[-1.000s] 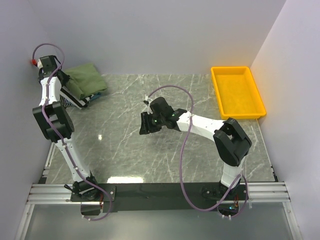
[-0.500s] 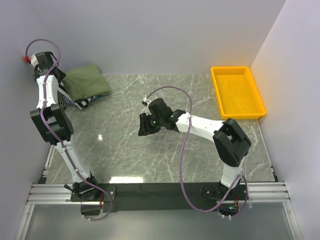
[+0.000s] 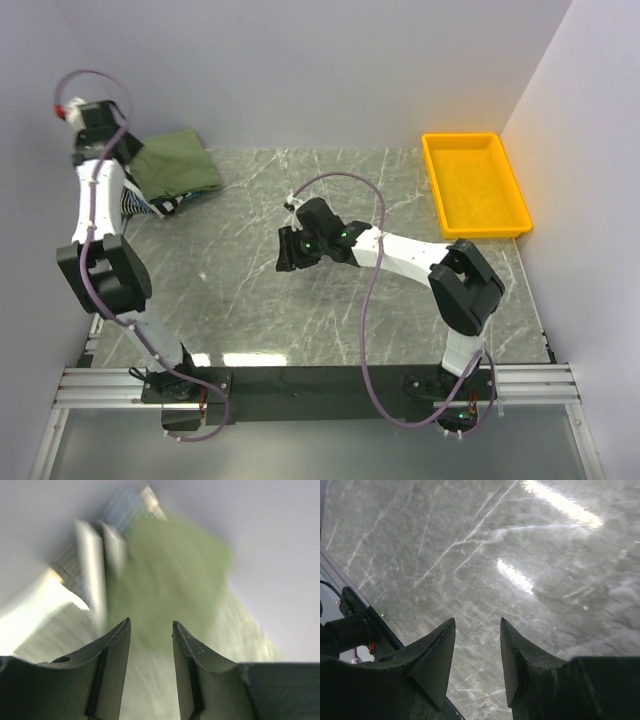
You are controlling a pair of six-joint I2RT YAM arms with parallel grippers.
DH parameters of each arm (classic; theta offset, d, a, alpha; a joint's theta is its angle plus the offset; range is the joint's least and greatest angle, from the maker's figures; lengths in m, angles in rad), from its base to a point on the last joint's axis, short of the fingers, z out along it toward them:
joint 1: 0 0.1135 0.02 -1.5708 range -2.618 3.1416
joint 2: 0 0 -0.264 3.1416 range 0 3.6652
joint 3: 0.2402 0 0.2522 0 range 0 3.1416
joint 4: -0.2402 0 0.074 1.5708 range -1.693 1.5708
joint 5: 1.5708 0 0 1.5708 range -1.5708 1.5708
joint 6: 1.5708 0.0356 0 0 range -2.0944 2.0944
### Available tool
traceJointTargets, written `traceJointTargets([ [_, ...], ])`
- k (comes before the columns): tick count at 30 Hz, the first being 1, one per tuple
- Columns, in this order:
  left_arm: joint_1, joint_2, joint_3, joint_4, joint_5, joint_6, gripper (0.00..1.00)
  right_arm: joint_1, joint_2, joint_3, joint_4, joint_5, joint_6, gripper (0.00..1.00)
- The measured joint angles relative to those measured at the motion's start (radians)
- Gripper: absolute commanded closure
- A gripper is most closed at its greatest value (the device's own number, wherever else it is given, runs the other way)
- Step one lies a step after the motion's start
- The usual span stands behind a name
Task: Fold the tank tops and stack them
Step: Neatly place the folded tank top to the corner
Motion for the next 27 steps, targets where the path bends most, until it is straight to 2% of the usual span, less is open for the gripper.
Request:
traceJointTargets([
  [3,-0.131,-0.100,-0.159,0.028,0.043,-0.009,0.55,-0.020,-0.057,-0.041,0.013,0.026,0.016,0.47],
  [7,-0.377,-0.266,-0.406,0.103,0.100,-0.014,0.55,-0.084,-0.201,-0.129,0.023,0.081,0.032,0.39],
  [10,-0.576,-0.348,-0.510,0.126,0.124,-0.014,0.55,-0.130,-0.323,-0.193,0.031,0.137,0.042,0.31],
  [12,-0.708,-0.381,-0.565,0.154,0.127,-0.014,0.55,-0.153,-0.409,-0.236,0.035,0.183,0.051,0.19],
  [16,-0.908,-0.421,-0.665,0.196,0.127,-0.014,0.55,-0.160,-0.575,-0.346,0.053,0.270,0.057,0.13],
  [21,-1.022,-0.467,-0.735,0.220,0.122,-0.018,0.55,-0.160,-0.768,-0.488,0.047,0.383,0.092,0.12],
  [27,-1.048,-0.534,-0.763,0.238,0.122,-0.011,0.54,-0.160,-0.875,-0.563,0.019,0.488,0.117,0.11],
])
